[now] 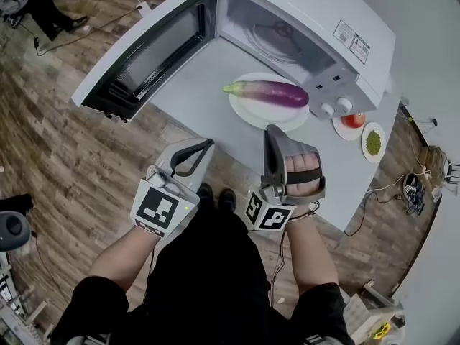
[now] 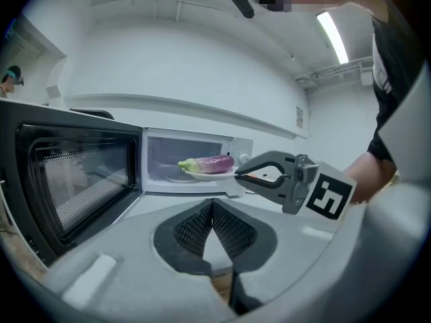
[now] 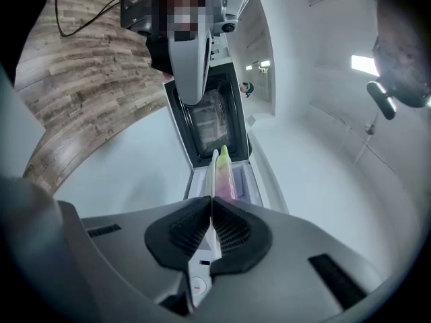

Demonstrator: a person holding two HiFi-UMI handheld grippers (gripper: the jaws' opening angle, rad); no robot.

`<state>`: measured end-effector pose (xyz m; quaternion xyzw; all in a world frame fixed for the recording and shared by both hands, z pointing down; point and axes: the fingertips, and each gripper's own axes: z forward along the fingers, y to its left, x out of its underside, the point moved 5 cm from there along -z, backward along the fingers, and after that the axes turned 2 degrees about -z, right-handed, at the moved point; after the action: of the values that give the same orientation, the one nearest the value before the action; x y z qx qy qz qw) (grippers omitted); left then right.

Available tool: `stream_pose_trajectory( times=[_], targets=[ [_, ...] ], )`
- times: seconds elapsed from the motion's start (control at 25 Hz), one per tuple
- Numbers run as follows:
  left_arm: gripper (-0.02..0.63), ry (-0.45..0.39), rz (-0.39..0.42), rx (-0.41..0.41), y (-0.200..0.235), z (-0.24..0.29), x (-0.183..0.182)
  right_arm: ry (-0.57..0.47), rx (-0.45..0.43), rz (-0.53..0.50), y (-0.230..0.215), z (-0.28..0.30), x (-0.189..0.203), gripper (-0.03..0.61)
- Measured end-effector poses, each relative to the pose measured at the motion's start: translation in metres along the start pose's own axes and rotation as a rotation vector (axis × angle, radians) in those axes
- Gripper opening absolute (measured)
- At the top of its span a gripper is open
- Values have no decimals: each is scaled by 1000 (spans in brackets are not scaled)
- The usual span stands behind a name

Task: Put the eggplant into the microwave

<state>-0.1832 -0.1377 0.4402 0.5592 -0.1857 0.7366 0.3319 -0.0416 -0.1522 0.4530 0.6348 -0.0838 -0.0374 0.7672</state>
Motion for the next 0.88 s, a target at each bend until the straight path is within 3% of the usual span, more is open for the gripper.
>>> stream_pose_trajectory(
  times=[0.32,0.88],
  targets=[
    [9,-17,22,29,6,9,-18,19,18,-7,-16,13,3,23],
    [9,-33,-4,62,40,53,-34,30,31,-46,11,87,20,25]
  ],
)
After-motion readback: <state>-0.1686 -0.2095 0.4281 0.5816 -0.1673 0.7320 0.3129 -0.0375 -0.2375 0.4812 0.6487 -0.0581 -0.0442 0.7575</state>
